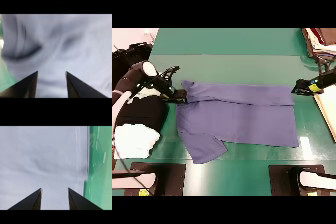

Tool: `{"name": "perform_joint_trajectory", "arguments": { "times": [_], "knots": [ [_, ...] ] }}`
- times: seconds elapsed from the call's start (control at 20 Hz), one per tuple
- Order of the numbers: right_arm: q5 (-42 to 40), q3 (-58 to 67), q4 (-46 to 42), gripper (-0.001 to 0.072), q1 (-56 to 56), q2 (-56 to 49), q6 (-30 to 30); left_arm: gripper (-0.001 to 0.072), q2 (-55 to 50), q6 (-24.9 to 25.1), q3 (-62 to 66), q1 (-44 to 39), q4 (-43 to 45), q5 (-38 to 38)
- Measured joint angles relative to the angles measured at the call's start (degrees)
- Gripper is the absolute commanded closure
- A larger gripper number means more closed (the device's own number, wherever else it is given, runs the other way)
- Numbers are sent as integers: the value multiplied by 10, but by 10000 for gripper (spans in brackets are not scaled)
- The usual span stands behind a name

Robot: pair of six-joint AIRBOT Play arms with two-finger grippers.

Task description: Fold the shirts.

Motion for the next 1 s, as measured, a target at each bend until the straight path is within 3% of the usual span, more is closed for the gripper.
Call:
{"name": "perform_joint_trajectory", "arguments": {
  "times": [0.4, 0.8, 0.9, 1.0],
  "knots": [
    [-7, -92, 7, 334, -4, 163, 0, 286, 270, -55, -329, 0, -30, 0],
    [-14, -105, 14, 334, -4, 201, 0, 292, 331, -45, -472, 0, -166, 113],
    [-8, -106, 14, 334, -4, 203, 0, 673, 333, -40, -482, -2, -180, 132],
    [9, -109, 12, 333, -13, 204, 1, 685, 334, -37, -486, -1, -191, 146]
  ]
}}
